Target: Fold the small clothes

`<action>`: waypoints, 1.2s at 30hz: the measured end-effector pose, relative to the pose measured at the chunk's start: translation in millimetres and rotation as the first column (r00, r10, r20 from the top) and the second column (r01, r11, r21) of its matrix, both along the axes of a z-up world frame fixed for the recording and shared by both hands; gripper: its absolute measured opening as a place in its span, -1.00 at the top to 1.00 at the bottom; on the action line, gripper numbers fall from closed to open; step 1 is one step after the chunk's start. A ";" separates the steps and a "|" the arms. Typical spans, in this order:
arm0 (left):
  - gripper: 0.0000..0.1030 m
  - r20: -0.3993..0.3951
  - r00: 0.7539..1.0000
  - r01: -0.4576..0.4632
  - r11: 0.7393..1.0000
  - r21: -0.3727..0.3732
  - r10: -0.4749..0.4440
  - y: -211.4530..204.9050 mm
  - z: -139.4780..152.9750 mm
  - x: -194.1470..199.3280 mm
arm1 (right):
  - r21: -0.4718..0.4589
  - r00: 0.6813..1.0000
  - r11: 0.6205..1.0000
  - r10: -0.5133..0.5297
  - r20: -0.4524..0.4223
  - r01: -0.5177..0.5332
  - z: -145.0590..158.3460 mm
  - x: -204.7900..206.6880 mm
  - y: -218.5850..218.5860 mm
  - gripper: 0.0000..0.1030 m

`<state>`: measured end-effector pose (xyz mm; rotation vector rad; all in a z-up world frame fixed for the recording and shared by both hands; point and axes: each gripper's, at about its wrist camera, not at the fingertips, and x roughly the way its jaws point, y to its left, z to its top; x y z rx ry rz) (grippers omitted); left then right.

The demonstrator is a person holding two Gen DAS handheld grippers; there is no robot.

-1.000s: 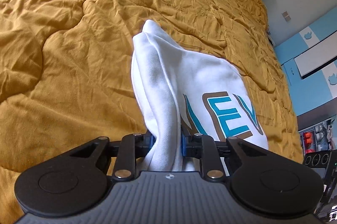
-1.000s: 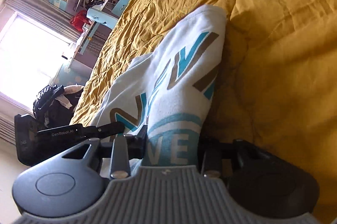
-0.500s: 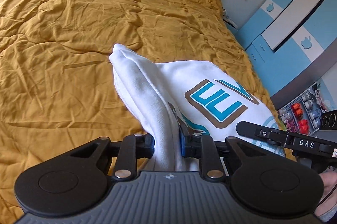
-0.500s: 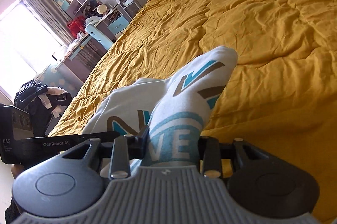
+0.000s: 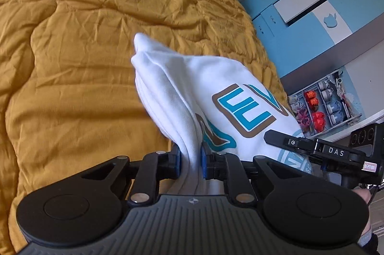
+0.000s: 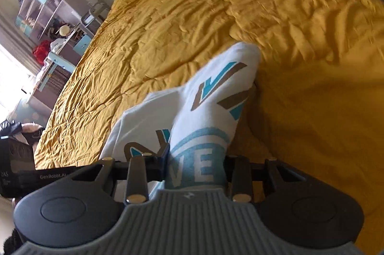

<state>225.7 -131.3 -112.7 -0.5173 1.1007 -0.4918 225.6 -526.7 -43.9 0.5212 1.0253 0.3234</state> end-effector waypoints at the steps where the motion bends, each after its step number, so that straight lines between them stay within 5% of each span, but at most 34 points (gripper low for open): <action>1: 0.67 -0.019 1.000 -0.008 1.000 -0.004 0.008 4.6 -9.1 -0.7 | 0.045 0.999 0.999 -0.029 -0.043 0.031 -19.2 -2.3 -12.7 0.40; 5: 0.45 -0.103 0.994 -0.042 0.990 -0.135 0.028 37.4 -38.8 -3.0 | 0.309 0.982 0.935 -0.143 -0.123 0.175 -71.6 -28.5 -61.7 0.36; 8: 0.39 -0.180 0.981 -0.108 0.969 -0.223 0.068 69.6 -49.9 -4.7 | 0.367 0.963 0.891 -0.234 -0.133 0.268 -72.1 -52.4 -84.3 0.33; 10: 0.41 -0.161 0.984 -0.102 0.976 -0.193 0.071 84.8 -38.4 -12.1 | 0.269 0.958 0.919 -0.276 -0.080 0.287 -50.0 -70.3 -86.8 0.14; 12: 0.25 -0.060 0.994 -0.094 0.987 -0.131 0.087 95.1 -13.4 -26.3 | 0.020 0.960 0.963 -0.269 0.084 0.268 -12.5 -93.4 -73.0 -0.33; 14: -0.14 0.041 0.995 -0.090 0.995 -0.049 0.092 97.9 14.3 -42.0 | -0.224 0.948 0.941 -0.194 0.254 0.253 24.0 -124.9 -42.8 -0.34; 19: -0.45 0.260 0.962 -0.117 0.984 0.136 0.078 80.4 75.3 -89.4 | -0.278 0.899 0.914 -0.170 0.403 0.297 75.3 -191.8 26.6 -0.50; 23: -0.49 0.272 0.961 -0.114 0.961 0.251 0.043 55.3 93.3 -115.7 | -0.331 0.910 0.892 -0.175 0.376 0.308 83.6 -225.0 96.9 -0.59; 27: -0.68 0.328 0.944 -0.096 0.906 0.413 -0.049 23.5 89.6 -145.1 | -0.365 0.946 0.902 -0.118 0.301 0.229 63.8 -240.1 153.4 -0.59; 36: -0.59 0.310 0.943 -0.027 0.903 0.428 -0.119 -6.2 55.9 -191.7 | -0.359 0.975 0.914 -0.135 0.176 0.191 26.8 -267.3 182.2 -0.59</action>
